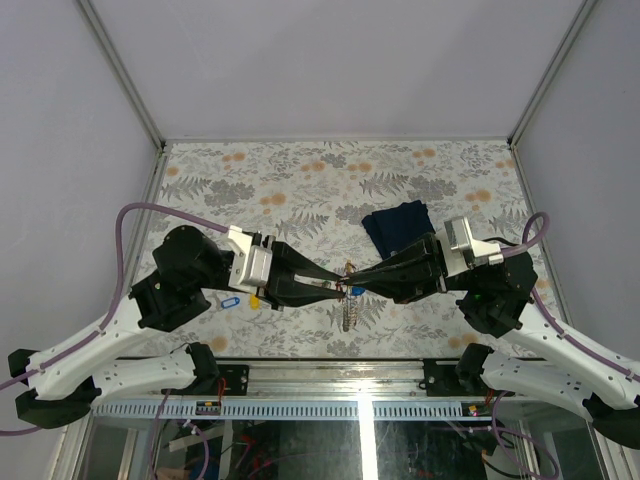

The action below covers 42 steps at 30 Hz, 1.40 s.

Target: Put the keys on the keyring

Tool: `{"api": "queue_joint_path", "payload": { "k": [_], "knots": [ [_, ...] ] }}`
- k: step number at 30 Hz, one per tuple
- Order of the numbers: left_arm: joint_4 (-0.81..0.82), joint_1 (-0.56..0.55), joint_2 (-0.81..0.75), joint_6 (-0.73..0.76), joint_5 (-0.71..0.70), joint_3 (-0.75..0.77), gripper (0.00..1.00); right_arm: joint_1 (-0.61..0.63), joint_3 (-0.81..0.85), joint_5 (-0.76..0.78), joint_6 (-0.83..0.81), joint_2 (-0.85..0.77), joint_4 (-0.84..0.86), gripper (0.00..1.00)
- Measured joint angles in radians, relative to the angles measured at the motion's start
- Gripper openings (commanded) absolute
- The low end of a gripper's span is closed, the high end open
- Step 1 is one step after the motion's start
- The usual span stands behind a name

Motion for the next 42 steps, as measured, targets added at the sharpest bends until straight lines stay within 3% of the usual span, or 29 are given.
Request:
{"api": "queue_joint_path", "payload": {
  "k": [20,33,37,42],
  "knots": [
    [0.0,0.0,-0.014,-0.002,0.001,0.0,0.24,0.0,0.0,-0.003,-0.022,-0.002,-0.022,0.0],
    [0.0,0.0,-0.014,0.002,-0.011,0.0,0.0,0.0,0.0,-0.008,-0.022,-0.002,-0.023,0.0],
    [0.0,0.0,-0.014,0.002,-0.012,0.0,0.0,0.0,0.0,-0.008,-0.023,-0.005,-0.025,0.0],
    [-0.032,0.0,-0.003,0.01,-0.02,0.017,0.0,0.0,0.002,-0.003,-0.05,-0.021,-0.068,0.17]
  ]
}}
